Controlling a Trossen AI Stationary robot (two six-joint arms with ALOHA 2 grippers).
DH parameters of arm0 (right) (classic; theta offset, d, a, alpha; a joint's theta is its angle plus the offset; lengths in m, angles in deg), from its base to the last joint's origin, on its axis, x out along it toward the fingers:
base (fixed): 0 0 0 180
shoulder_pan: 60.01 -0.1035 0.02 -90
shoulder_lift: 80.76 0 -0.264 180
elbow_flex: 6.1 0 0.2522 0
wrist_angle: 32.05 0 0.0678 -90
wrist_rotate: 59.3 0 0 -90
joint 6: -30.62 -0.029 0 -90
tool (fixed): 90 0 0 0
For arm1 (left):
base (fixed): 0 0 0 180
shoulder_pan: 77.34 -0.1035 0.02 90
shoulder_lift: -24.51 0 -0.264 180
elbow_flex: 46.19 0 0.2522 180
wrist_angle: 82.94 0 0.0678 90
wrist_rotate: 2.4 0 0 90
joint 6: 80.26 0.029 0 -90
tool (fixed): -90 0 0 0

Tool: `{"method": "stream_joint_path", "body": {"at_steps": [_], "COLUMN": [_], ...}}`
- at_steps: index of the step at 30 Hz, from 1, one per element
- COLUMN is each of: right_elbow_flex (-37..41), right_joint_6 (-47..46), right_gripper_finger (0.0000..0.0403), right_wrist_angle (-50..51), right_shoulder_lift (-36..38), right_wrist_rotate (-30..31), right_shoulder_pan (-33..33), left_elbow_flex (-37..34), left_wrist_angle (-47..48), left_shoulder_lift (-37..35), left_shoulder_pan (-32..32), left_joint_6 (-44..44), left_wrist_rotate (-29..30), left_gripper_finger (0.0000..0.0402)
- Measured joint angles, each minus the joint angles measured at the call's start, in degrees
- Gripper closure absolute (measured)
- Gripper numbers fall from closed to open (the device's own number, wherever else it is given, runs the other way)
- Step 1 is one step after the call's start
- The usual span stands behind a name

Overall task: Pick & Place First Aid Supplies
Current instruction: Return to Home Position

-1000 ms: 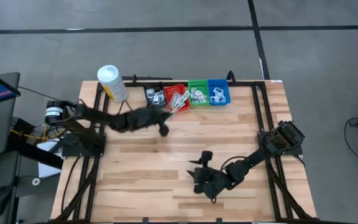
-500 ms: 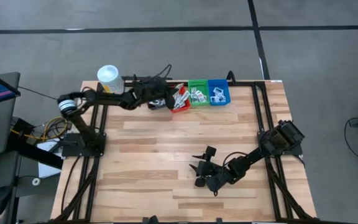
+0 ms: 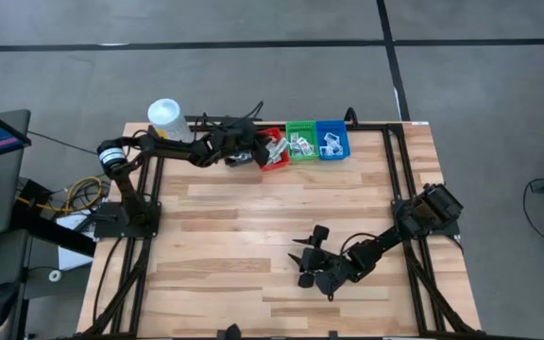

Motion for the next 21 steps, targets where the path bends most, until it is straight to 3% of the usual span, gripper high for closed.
{"method": "stream_joint_path", "body": {"at_steps": [5, 8, 14, 21], "right_elbow_flex": [0.00, 0.00, 0.02, 0.02], "right_joint_6": [0.00, 0.74, 11.93, 6.93], "right_gripper_finger": [0.0191, 0.0191, 0.0195, 0.0193], "right_wrist_angle": [0.01, 0.28, 1.09, 1.03], "right_shoulder_lift": [0.00, 0.00, -0.02, -0.02], "right_wrist_rotate": [-0.62, -0.82, -0.81, -1.33], "right_shoulder_pan": [-0.04, -0.04, 0.00, 0.88], "left_elbow_flex": [-0.29, -2.86, -14.44, -32.18], "left_wrist_angle": [4.92, 6.35, 5.87, 3.23], "left_shoulder_lift": [-1.93, -6.74, -25.95, -49.15], "left_shoulder_pan": [0.03, 0.90, 6.91, 18.95], "left_joint_6": [-2.37, -2.38, -1.37, -4.92], "left_wrist_rotate": [-0.17, -0.64, -0.93, 5.28], "left_gripper_finger": [0.0275, 0.0265, 0.0266, 0.0268]}}
